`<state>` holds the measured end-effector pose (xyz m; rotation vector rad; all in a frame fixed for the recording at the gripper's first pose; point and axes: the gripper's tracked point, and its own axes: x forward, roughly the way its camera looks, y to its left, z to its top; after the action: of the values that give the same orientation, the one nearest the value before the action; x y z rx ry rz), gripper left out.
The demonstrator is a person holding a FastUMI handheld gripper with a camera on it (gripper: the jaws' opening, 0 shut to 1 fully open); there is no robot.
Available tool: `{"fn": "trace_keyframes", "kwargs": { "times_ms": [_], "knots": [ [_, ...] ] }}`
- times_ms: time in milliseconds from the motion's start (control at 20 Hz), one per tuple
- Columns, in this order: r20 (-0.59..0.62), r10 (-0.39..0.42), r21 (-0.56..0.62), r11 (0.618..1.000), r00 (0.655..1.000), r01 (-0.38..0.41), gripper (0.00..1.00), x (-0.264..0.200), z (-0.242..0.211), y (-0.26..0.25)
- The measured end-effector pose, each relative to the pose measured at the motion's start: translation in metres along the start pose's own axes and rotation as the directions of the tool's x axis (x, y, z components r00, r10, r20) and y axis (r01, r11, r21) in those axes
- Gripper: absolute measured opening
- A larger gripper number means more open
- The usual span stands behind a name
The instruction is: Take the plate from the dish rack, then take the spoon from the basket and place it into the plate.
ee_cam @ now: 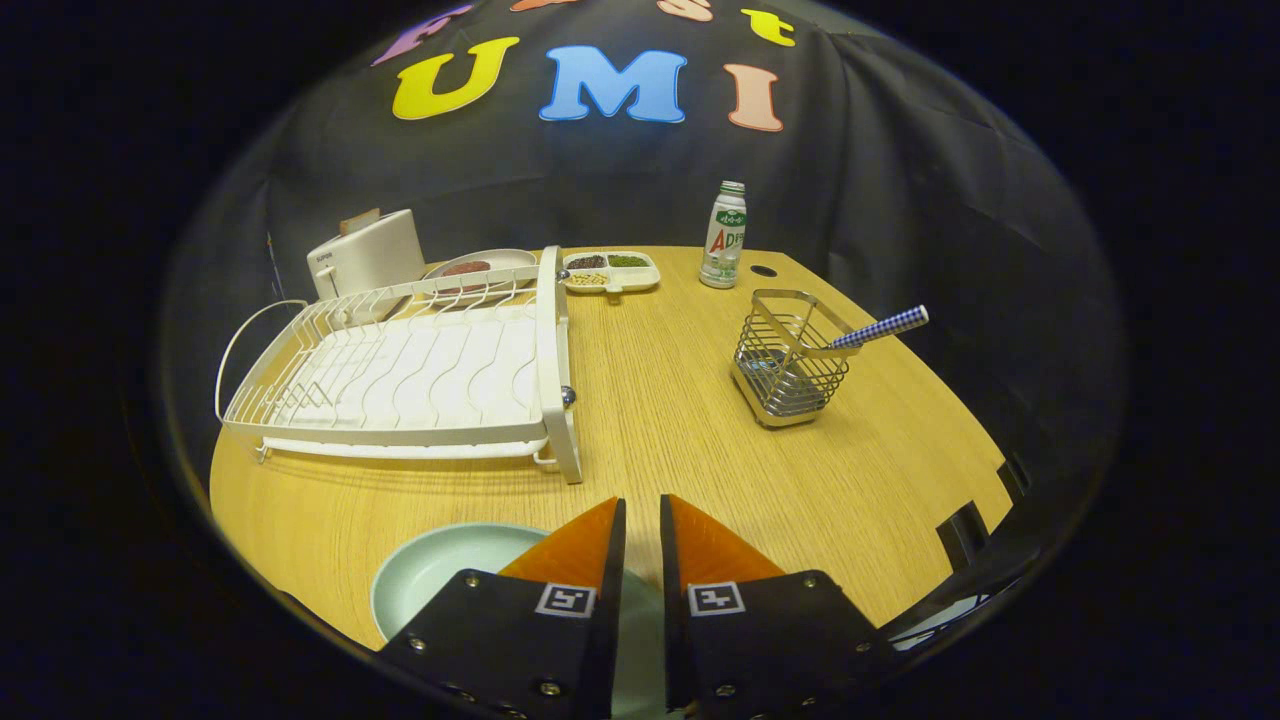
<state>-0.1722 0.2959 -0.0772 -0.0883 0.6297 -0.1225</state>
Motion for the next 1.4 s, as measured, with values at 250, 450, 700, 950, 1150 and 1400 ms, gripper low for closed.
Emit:
{"fn": "trace_keyframes", "kwargs": {
  "times_ms": [250, 450, 700, 950, 1150, 1400],
  "knots": [
    [-0.001, 0.008, -0.009, 1.000, 1.000, -0.008, 0.19, -0.002, 0.004, 0.005],
    [0.051, -0.038, 0.055, 0.998, 0.998, 0.035, 0.19, -0.009, 0.030, -0.016],
    [0.141, -0.206, 0.208, 0.963, 0.968, 0.174, 0.19, -0.014, 0.083, -0.080],
    [0.115, -0.350, 0.396, 0.874, 0.930, 0.280, 0.20, 0.001, 0.103, -0.133],
    [0.084, -0.404, 0.505, 0.805, 0.911, 0.310, 0.30, 0.016, 0.114, -0.158],
    [0.041, -0.443, 0.622, 0.713, 0.896, 0.324, 0.30, 0.042, 0.120, -0.183]
  ]
}}
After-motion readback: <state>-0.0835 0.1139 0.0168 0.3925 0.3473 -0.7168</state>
